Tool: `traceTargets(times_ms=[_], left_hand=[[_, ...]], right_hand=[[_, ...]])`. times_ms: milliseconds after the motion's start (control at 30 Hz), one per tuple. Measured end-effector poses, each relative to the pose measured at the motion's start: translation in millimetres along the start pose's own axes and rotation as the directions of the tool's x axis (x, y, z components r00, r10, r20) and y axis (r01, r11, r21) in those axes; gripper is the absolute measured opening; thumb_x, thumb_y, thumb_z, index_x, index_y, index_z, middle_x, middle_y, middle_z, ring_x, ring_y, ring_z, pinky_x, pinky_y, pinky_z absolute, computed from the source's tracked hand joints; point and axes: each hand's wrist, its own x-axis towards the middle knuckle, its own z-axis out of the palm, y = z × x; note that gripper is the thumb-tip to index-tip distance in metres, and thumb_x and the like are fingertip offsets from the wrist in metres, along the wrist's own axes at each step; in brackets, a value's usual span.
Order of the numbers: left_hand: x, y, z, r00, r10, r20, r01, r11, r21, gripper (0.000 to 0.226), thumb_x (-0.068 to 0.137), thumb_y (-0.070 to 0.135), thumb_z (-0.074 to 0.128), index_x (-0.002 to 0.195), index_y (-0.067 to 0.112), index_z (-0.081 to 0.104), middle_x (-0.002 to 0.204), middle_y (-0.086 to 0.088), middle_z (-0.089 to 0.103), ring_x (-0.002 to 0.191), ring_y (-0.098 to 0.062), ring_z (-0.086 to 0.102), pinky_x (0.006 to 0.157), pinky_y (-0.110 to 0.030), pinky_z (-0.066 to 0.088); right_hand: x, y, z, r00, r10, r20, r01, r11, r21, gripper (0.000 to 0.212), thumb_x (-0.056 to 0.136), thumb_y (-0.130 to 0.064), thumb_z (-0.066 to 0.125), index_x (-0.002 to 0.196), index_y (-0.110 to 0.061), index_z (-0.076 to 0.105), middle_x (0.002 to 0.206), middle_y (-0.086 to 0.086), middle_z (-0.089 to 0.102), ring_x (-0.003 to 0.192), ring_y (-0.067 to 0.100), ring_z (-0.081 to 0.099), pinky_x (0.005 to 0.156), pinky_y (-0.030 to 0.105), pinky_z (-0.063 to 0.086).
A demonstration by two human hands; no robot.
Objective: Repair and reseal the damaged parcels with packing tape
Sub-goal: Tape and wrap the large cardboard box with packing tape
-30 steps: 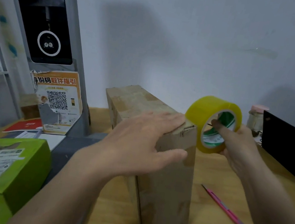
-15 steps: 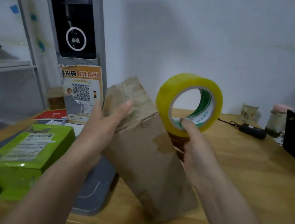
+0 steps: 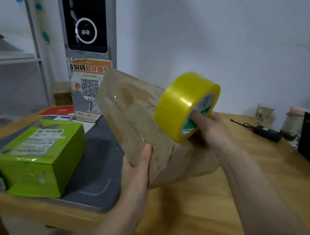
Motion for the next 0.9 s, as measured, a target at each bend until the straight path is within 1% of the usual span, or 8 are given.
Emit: traceTargets(times_ms=[133, 300, 367, 433, 567, 667, 767, 900], left_hand=[[-14.5, -34.6, 11.1, 0.996, -0.082, -0.035, 0.083, 0.996, 0.027, 0.117, 0.048, 0.081, 0.073, 0.148, 0.037, 0.034, 0.143, 0.012, 0.049, 0.129, -0.015, 0.05, 0.108, -0.045, 0.042], [-32.3, -60.0, 31.2, 0.989, -0.053, -0.137, 0.06, 0.997, 0.051, 0.077, 0.083, 0.044, 0.067, 0.148, 0.023, 0.033, 0.138, 0.006, 0.051, 0.115, -0.009, 0.05, 0.093, -0.023, 0.041], [-37.3, -63.2, 37.1, 0.99, -0.055, -0.128, 0.06, 0.997, 0.039, 0.098, 0.07, 0.059, 0.074, 0.149, 0.021, 0.03, 0.139, 0.002, 0.049, 0.115, -0.009, 0.048, 0.088, -0.017, 0.041], [-40.8, -69.3, 35.8, 0.994, -0.078, -0.077, 0.084, 0.994, 0.071, 0.126, 0.047, 0.079, 0.07, 0.151, 0.022, 0.025, 0.141, 0.003, 0.046, 0.121, -0.012, 0.048, 0.094, -0.02, 0.042], [-43.8, -76.5, 26.7, 0.996, -0.089, -0.03, 0.093, 0.961, 0.259, 0.131, 0.048, 0.075, 0.075, 0.154, 0.023, 0.017, 0.153, -0.001, 0.032, 0.139, -0.018, 0.035, 0.114, -0.037, 0.033], [-47.7, -63.5, 23.2, 0.985, 0.135, -0.11, -0.06, 0.857, 0.511, 0.094, 0.077, 0.022, 0.081, 0.151, 0.018, 0.024, 0.153, 0.003, 0.02, 0.141, -0.017, 0.023, 0.111, -0.028, 0.027], [-34.8, -35.4, 28.4, 0.933, 0.346, 0.1, -0.345, 0.779, 0.523, 0.079, 0.082, -0.01, 0.055, 0.148, 0.021, 0.026, 0.15, 0.009, 0.027, 0.138, -0.005, 0.025, 0.111, -0.021, 0.023], [12.6, -15.0, 43.0, 0.799, 0.263, 0.541, -0.551, 0.68, 0.483, 0.056, 0.087, -0.002, 0.037, 0.138, 0.021, 0.041, 0.119, 0.016, 0.058, 0.118, 0.002, 0.053, 0.102, -0.023, 0.044]], right_hand=[[1.3, 24.6, -23.7, 0.994, 0.1, 0.033, -0.099, 0.995, -0.019, 0.017, 0.078, -0.026, 0.07, 0.088, -0.012, 0.07, 0.087, 0.005, 0.075, 0.084, 0.024, 0.069, 0.082, 0.039, 0.052], [11.5, 36.3, -32.4, 0.983, 0.131, 0.131, -0.122, 0.99, -0.073, 0.013, 0.089, -0.007, 0.061, 0.078, -0.01, 0.067, 0.073, 0.002, 0.072, 0.07, 0.017, 0.069, 0.068, 0.031, 0.052], [16.0, 35.7, -33.5, 0.975, 0.138, 0.172, -0.125, 0.988, -0.086, 0.009, 0.084, -0.003, 0.064, 0.075, -0.004, 0.062, 0.074, 0.011, 0.071, 0.074, 0.024, 0.07, 0.069, 0.041, 0.056], [18.0, 35.3, -37.8, 0.974, 0.157, 0.165, -0.145, 0.986, -0.082, 0.019, 0.072, -0.011, 0.069, 0.086, 0.001, 0.063, 0.097, 0.031, 0.067, 0.097, 0.043, 0.065, 0.088, 0.06, 0.049], [17.9, 51.2, -55.4, 0.967, 0.205, 0.15, -0.187, 0.975, -0.124, 0.017, 0.083, 0.0, 0.067, 0.096, 0.01, 0.062, 0.108, 0.036, 0.062, 0.098, 0.043, 0.062, 0.089, 0.054, 0.05], [10.9, 74.7, -65.7, 0.96, 0.213, 0.181, -0.174, 0.963, -0.207, 0.01, 0.088, 0.006, 0.06, 0.081, 0.004, 0.067, 0.081, 0.015, 0.068, 0.078, 0.025, 0.063, 0.071, 0.038, 0.051], [6.2, 86.1, -71.1, 0.961, 0.207, 0.184, -0.175, 0.969, -0.176, 0.008, 0.085, -0.001, 0.066, 0.088, 0.003, 0.072, 0.091, 0.019, 0.071, 0.083, 0.026, 0.066, 0.073, 0.04, 0.055], [3.7, 88.4, -75.0, 0.955, 0.187, 0.23, -0.154, 0.976, -0.156, 0.025, 0.084, 0.004, 0.065, 0.108, 0.007, 0.065, 0.106, 0.022, 0.068, 0.093, 0.026, 0.067, 0.077, 0.04, 0.055]])
